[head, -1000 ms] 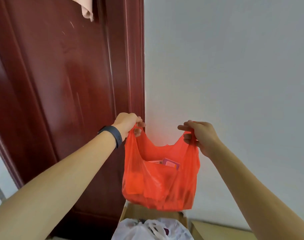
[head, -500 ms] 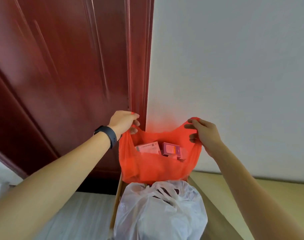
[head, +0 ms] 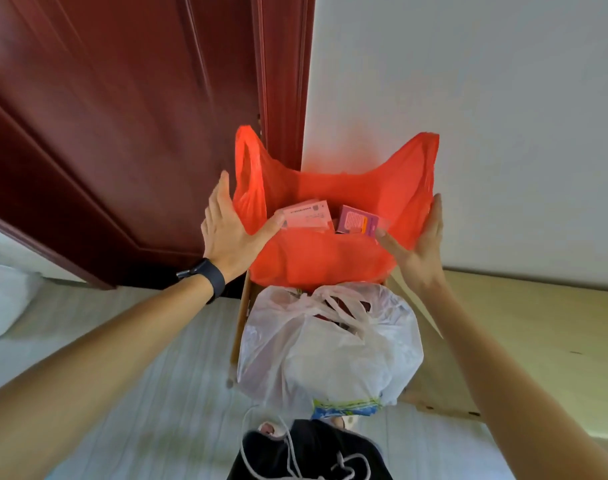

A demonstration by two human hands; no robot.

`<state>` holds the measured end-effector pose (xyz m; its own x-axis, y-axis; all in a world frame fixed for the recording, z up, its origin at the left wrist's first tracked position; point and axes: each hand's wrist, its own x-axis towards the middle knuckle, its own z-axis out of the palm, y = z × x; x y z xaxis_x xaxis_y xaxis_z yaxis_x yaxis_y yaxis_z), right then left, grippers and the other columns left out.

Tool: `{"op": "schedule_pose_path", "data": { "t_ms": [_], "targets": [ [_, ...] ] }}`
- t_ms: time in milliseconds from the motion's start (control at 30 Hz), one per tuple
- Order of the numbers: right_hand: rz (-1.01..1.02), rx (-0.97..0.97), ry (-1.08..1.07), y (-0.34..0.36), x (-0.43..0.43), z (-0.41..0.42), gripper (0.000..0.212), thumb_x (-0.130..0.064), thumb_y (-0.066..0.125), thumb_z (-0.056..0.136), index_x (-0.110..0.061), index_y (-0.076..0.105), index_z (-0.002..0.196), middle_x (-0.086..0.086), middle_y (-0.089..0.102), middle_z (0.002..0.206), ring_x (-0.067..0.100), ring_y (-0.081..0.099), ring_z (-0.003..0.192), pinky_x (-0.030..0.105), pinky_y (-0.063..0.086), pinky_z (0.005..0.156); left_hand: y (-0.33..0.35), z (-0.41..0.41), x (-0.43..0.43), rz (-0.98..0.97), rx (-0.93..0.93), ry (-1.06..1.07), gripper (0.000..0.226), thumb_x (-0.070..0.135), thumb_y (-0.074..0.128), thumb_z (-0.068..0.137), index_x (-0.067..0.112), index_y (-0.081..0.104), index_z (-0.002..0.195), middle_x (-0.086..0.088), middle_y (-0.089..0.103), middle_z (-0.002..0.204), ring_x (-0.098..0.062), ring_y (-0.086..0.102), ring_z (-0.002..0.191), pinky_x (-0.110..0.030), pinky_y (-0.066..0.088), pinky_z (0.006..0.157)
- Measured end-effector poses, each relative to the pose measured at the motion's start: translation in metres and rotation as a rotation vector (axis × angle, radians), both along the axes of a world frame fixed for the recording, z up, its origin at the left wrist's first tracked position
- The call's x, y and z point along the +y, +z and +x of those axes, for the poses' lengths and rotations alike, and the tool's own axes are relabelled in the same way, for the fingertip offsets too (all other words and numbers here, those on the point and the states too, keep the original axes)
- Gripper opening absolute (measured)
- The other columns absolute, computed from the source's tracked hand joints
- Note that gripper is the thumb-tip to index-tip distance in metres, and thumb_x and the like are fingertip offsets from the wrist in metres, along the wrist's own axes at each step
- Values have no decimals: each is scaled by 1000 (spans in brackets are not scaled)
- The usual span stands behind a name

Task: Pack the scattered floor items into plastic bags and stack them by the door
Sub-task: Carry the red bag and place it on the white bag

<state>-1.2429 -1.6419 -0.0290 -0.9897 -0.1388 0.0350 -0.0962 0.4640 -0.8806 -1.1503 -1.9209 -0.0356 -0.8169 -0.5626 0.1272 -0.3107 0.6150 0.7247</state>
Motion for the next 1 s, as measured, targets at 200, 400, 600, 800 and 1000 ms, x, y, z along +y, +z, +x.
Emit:
{"op": "schedule_pose_path", "data": {
  "t_ms": [200,400,600,800,1000],
  "targets": [
    [169,-32,-40,-2,-23,-32,46,-16,44,97,-21,45,142,7,63,127,24,56,119,25,41,93,-4,-36,4,-167,-13,-243,53,42,31,100,7,59,128,-17,59,129,-38,52,122,-46,42,100],
    [-38,14,-179,14,-42,-40,24,-25,37,103,-17,56,90,-10,58,72,5,52,63,24,37,59,-37,-63,65,-296,-184,-508,34,23,45,100,8,61,126,-13,61,128,-32,54,119,-42,42,99],
    [155,255,188,-2,-80,-37,18,-16,48,98,-9,65,96,0,59,101,11,53,88,15,39,79,-60,-66,74,-555,-281,-656,35,12,44,92,9,64,121,-9,47,138,-31,40,129,-41,30,108],
    [576,304,524,-63,-97,-34,19,-9,60,88,4,66,100,26,60,109,46,58,98,47,47,88,-46,-26,28,-346,-197,-577,50,52,57,80,17,57,116,2,55,121,-21,50,113,-37,43,94],
    [679,354,686,-53,-102,-25,50,-22,31,81,0,63,113,22,61,115,44,56,93,51,51,83,-24,-36,11,-698,-112,-604,87,58,44,84,14,20,155,-4,19,161,-22,18,148,-47,18,118]
  ]
}}
